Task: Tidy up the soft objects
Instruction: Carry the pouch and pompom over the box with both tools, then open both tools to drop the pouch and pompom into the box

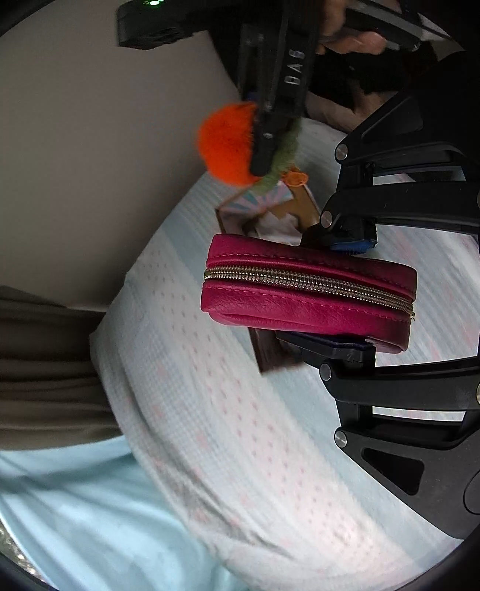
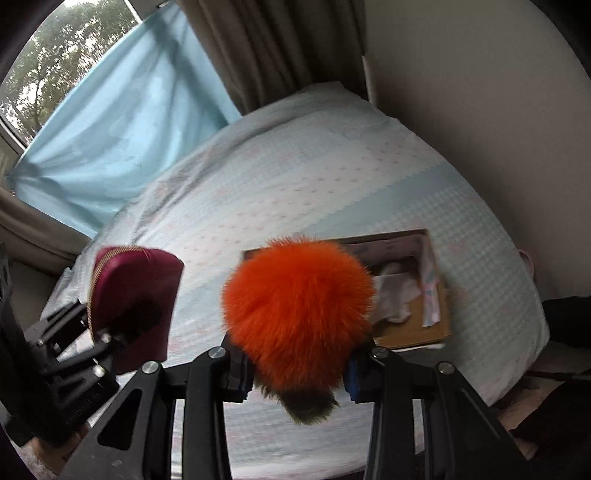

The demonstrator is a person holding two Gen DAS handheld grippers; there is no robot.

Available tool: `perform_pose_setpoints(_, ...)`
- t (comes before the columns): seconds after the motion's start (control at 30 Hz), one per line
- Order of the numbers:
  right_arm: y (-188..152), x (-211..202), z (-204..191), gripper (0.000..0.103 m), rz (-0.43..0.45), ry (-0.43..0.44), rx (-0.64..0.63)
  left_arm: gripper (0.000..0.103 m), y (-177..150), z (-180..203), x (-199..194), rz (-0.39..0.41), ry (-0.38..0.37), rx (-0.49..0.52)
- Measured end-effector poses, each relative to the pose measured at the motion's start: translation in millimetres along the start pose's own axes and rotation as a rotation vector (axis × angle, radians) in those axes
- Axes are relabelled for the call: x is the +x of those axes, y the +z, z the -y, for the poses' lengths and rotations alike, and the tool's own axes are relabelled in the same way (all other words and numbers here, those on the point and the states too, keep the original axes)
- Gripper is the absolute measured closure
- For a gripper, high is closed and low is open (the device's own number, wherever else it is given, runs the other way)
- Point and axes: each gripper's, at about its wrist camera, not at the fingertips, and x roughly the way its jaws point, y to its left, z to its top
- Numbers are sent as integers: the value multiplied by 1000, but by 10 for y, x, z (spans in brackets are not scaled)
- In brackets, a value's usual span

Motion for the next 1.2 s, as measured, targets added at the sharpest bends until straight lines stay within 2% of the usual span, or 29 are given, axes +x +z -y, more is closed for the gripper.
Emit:
perform_pose_setpoints(0.2,206,272,544,69,-54,4,-27,73,276,278,612,-44,8,-61)
perform_pose_setpoints(0.37,358,670,878,69,-133,1,-55,73,333,342,1143,-135,32,-119)
perform_pose_setpoints(0.53,405,1098,1005,69,-209,-18,-125,73,225,323,1621,-250,39,-177)
perform_pose_setpoints(0.7,395,1477,1116,69,-276,-3,-97,73,52,339,2054,-362,45,-196)
perform_pose_setpoints(0.87,448,1671,1195,69,-306,2,-66,73,29,358,2284,-417,76,-184)
perform_pose_setpoints(0.93,477,1720,1206,64,-317,-7,-53,73,38,384,2320,-424,76,-177)
perform_pose_setpoints(0.97,491,1740,1222,64,-323,-8,-43,71,54,397,2320,-415,81,-161)
perform_pose_setpoints(1.0,508,1772,1233,61,-334,-10,-28,61,80,369,2321,-410,91,-141)
perform_pose_setpoints(1.03,525,1798,1236,52,-343,-12,-21,33,99,390,2311,-408,107,-119)
perform_pose_setpoints(1.07,532,1808,1239,47,-344,-16,-16,16,114,391,2295,-402,122,-97)
perform_pose_setpoints(1.1,548,1793,1233,35,-329,-19,-12,1,135,398,2248,-379,131,-80)
perform_pose_setpoints(1.13,566,1789,1215,21,-315,-21,-10,0,157,384,2214,-362,131,-74)
perform_pose_setpoints(1.2,584,1758,1204,13,-294,-32,-5,0,179,378,2156,-362,132,-68)
